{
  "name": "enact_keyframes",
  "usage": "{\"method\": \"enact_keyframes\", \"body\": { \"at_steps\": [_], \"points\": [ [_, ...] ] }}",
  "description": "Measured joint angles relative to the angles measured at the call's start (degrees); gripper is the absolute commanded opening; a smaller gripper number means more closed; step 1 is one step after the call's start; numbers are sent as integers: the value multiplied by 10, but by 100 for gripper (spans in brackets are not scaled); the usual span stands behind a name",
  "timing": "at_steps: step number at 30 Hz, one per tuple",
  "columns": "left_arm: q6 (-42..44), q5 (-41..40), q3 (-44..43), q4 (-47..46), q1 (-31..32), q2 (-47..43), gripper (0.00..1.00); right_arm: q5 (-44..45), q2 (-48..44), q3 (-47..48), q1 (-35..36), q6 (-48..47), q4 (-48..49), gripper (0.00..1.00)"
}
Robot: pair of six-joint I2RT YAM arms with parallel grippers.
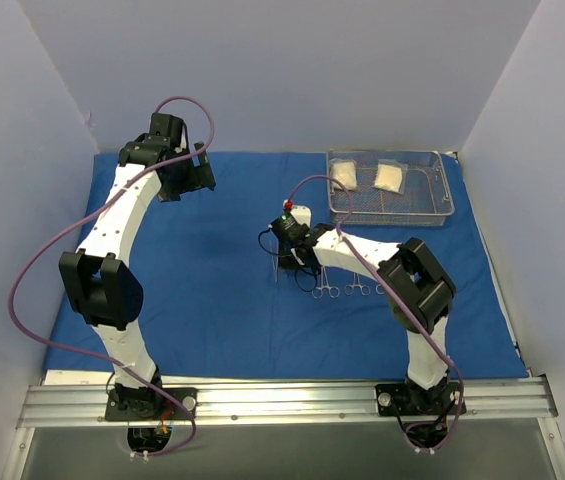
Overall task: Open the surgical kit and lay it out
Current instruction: Place the medical item in the surgical kit.
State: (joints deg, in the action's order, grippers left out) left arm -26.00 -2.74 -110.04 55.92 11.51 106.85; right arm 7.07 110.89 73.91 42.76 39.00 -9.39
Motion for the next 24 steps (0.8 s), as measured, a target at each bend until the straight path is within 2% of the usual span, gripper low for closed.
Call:
{"method": "enact_keyframes", "body": {
  "at_steps": [12,17,24],
  "points": [
    [2,2,0,0,0,1,96,-6,23,-7,-5,0,21,0],
    [2,2,0,0,0,2,96,-6,23,-7,-5,0,22,9],
    [2,3,0,0,0,11,96,-5,22,-4,-5,-1,16,16]
  ]
}}
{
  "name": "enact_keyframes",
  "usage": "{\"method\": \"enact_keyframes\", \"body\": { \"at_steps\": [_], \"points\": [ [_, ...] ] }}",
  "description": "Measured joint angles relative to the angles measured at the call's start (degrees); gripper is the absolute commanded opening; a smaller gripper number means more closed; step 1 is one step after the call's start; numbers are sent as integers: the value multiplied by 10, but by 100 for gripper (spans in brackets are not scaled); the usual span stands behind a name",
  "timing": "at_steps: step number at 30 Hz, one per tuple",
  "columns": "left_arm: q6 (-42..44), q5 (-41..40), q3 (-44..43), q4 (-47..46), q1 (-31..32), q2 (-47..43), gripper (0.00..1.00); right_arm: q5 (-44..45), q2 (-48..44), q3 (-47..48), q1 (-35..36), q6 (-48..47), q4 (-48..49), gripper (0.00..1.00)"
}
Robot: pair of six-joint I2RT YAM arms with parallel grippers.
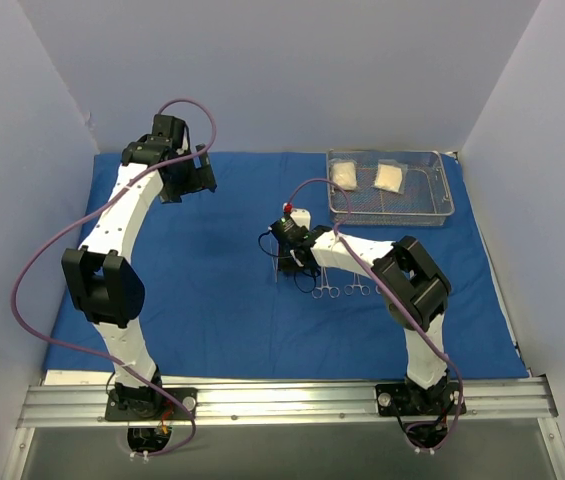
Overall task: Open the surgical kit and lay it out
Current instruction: Place the medical item in the surgical kit, then pick up the medical item from the container.
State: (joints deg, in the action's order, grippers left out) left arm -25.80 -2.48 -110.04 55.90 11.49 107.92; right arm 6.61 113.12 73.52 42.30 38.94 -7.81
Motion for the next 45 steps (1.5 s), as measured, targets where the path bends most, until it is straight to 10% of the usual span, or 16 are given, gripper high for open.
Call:
{"method": "enact_keyframes", "body": {
  "at_steps": [15,24,45],
  "points": [
    [10,4,0,0,-4,11,96,18,-80,95,-25,-19,-85,29],
    [117,45,-53,9,-4,62,95,-33,-133,191,-245,-117,-82,42],
    [323,111,-221,50,-76,225,96,-221,273,547,-386,-241,-138,50]
  ]
}}
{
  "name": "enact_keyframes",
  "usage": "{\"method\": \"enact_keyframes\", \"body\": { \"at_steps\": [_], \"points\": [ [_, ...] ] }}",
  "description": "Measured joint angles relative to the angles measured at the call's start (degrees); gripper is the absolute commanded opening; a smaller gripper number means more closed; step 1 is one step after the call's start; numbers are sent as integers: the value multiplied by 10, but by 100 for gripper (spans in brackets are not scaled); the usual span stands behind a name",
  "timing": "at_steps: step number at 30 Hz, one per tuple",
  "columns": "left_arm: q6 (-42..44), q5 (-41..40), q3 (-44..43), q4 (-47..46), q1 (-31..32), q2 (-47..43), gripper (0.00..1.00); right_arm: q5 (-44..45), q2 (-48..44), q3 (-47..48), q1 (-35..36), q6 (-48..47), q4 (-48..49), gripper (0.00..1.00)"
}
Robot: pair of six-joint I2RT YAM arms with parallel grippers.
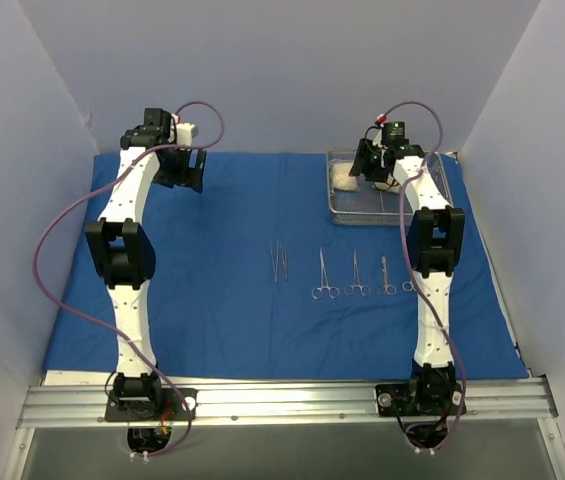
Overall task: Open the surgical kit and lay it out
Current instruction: Pick up the medical item from the container.
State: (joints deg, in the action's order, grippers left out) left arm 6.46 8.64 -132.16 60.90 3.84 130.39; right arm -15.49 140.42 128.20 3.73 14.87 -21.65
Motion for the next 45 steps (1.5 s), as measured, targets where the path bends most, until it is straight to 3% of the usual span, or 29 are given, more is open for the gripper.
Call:
{"method": "enact_keyframes", "body": {
  "at_steps": [6,14,18,21,30,38,45],
  "points": [
    [30,1,-102,30,7,76,96,-81,59,20,-20,14,30,46],
    [42,-19,-108,37,8,107,96,-139,84,20,-21,49,79,42],
    [43,-27,-108,37,9,114,96,-156,95,21,-19,74,100,12],
    [44,-33,-108,37,9,115,96,-165,101,21,-21,91,115,0],
    [45,-38,-108,36,10,115,96,-159,74,7,-46,109,123,0],
    [45,-36,-101,30,10,113,96,-144,-63,2,-69,121,141,0],
    [41,-19,-65,23,10,100,96,-146,-156,-37,-41,116,174,0]
  ]
}}
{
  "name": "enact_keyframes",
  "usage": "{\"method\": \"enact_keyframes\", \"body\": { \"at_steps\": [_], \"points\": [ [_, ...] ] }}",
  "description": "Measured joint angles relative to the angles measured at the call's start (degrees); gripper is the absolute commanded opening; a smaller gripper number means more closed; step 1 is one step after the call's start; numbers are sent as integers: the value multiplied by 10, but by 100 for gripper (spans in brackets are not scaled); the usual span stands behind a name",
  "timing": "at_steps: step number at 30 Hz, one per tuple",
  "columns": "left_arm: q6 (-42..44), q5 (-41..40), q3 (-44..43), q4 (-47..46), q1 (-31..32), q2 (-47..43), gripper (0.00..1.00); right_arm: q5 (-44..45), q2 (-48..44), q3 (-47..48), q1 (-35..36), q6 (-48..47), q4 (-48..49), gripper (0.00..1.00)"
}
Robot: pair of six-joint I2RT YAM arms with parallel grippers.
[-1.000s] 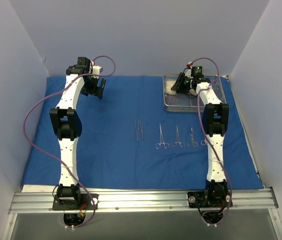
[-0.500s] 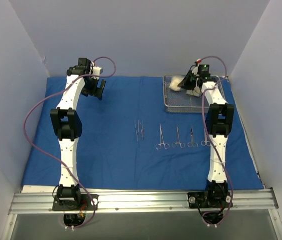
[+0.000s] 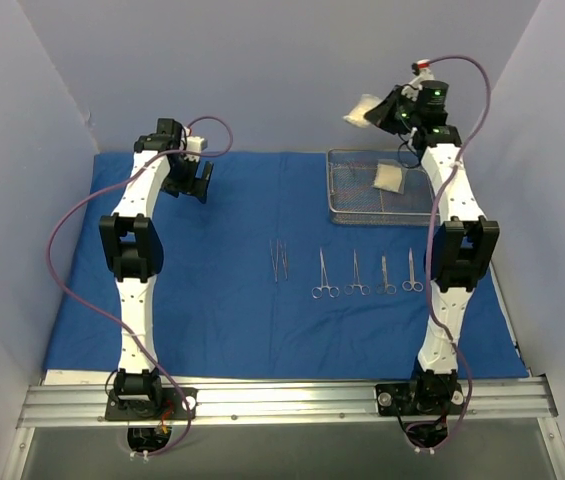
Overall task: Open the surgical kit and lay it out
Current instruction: Place the medical item in the surgical kit.
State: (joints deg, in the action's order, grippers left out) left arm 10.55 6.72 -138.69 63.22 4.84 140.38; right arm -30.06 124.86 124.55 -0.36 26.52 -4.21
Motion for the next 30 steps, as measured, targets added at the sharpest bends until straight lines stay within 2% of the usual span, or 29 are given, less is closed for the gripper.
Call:
{"method": "enact_keyframes", "body": {
  "at_steps": [6,10,14,20,30],
  "points": [
    [-13,63,8,-1,0,-36,94,-6,6,-53,112,-16,4,0],
    [-30,150,27,-11,0,-86,94,-17,7,-98,205,-19,28,0],
    [-61,218,70,-41,0,-140,94,-24,18,-113,269,-24,57,0],
    [-107,250,133,-75,-12,-159,94,-32,95,-78,306,-23,90,0],
    [-141,196,191,-88,-33,-156,94,-37,243,-55,323,28,116,0]
  ]
}}
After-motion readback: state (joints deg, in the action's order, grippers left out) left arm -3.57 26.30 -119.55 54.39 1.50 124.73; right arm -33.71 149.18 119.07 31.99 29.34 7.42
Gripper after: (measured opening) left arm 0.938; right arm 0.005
